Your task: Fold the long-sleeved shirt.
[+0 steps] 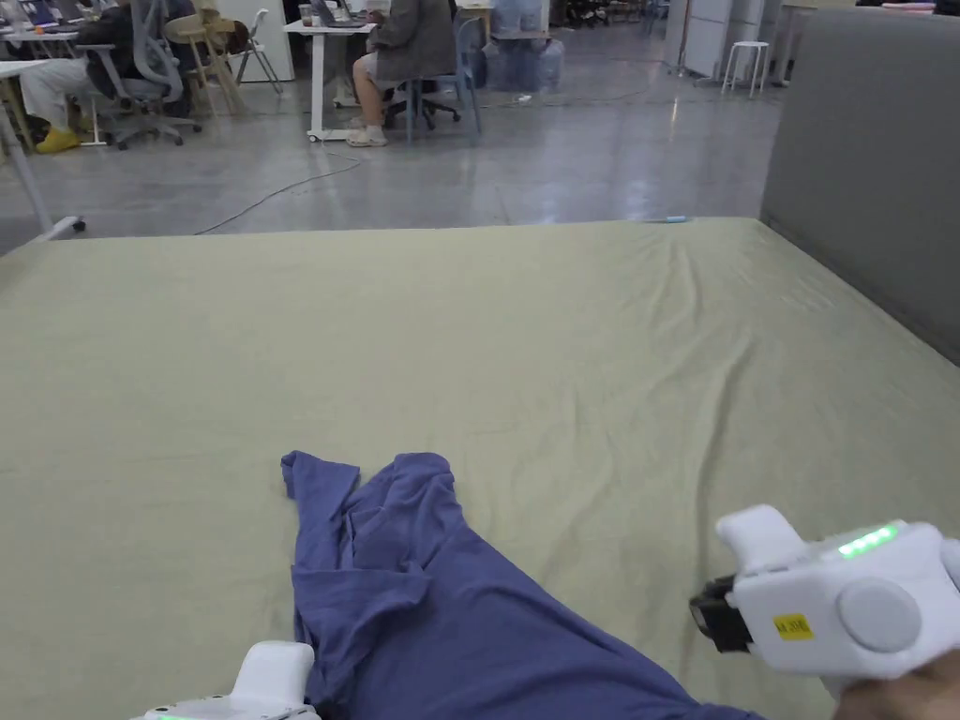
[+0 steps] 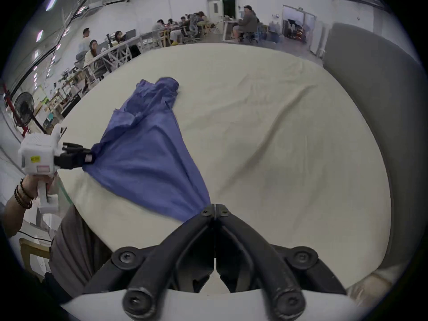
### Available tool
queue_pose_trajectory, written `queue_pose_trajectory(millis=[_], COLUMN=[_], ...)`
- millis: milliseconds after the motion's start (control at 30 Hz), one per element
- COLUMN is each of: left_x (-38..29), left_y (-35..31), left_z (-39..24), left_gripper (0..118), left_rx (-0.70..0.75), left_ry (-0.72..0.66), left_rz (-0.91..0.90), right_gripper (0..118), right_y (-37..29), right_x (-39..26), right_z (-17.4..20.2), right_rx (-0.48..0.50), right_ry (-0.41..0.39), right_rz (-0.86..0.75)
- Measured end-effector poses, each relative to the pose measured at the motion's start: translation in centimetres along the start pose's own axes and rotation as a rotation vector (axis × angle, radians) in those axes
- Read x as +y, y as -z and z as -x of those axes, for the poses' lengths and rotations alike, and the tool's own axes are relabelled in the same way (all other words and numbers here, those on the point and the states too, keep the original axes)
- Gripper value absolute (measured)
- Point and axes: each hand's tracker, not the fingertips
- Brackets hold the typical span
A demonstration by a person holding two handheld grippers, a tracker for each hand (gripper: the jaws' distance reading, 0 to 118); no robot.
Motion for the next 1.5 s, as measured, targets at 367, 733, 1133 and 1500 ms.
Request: queue_pose_trajectory(millis=[367, 733, 1133, 1500], left_x=[-0.4, 0.7, 20.4, 47.9], left_y=[1.0, 1.0, -12.3, -23.8], left_z=[1.1, 1.6, 5.5, -1.7], left_gripper=[2, 2, 2, 2], left_rx=[-0.034, -0.016, 0.080, 0.138], left_ry=[-0.091, -0.112, -0.122, 0.102], left_rz=[0.017, 0.021, -0.518, -0.721], right_gripper=[78, 1, 1, 1], right_y=[19.6, 26.0, -4.6, -22.8], right_x=[18.7, 19.9, 28.1, 43.4], right_z=[5.7, 10.6, 2.1, -2.2], right_rx=[0.116, 0.139, 0.029, -0.223], right_ry=[-0.071, -0.033, -0.084, -0.066], right_rz=[0.142, 0.241, -0.369, -0.630])
